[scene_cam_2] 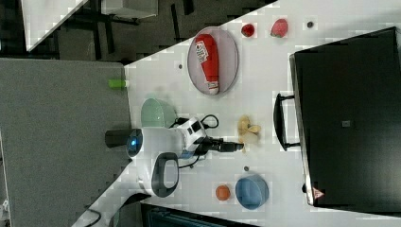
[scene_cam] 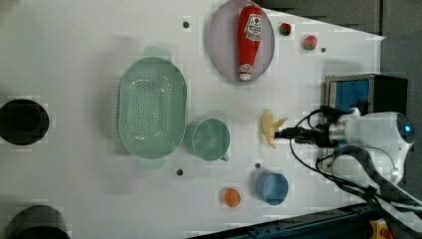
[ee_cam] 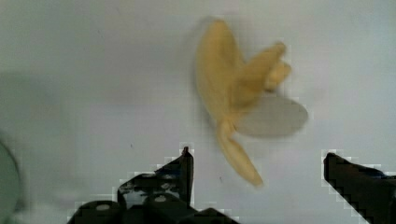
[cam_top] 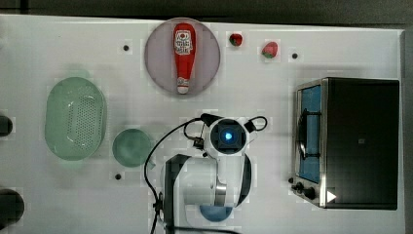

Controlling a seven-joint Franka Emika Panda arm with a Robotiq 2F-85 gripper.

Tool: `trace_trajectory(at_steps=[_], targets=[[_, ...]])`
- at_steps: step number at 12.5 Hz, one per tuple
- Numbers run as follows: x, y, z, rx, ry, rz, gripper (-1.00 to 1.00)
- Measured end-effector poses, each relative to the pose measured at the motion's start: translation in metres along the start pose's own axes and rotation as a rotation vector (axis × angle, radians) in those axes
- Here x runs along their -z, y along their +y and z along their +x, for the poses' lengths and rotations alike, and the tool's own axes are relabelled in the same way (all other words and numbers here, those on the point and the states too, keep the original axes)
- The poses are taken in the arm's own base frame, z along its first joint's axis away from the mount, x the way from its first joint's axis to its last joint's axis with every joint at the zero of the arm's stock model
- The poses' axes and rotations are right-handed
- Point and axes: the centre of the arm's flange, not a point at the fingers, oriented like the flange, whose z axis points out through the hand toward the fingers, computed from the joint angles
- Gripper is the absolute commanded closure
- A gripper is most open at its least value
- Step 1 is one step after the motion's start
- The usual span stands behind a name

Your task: Pick Banana and place it in mug.

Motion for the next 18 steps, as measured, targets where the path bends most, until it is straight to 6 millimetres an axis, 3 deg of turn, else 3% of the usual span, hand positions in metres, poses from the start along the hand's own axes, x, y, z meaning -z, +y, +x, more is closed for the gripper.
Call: trace_trajectory(at_steps=[2,5,7,9,11,15,18], targets=[[-0.019,-0.008,0.017,0.031,0.047,0.003,-1.0],[-0.051,-0.006,0.021,0.037,0.05,0.0,-0.91],[-0.073,-0.001,0.015,0.028,0.041,-0.001,-0.42],[-0.078,-0.003,0.01,0.046,0.029,-0.001,0.06],[-0.07,-0.012,0.009,0.07,0.036,0.006,0.48],[-0.036,-0.016,0.016,0.089,0.08,0.001,0.49],[0.006,0.002,0.008,0.049,0.049,0.001,0.49]])
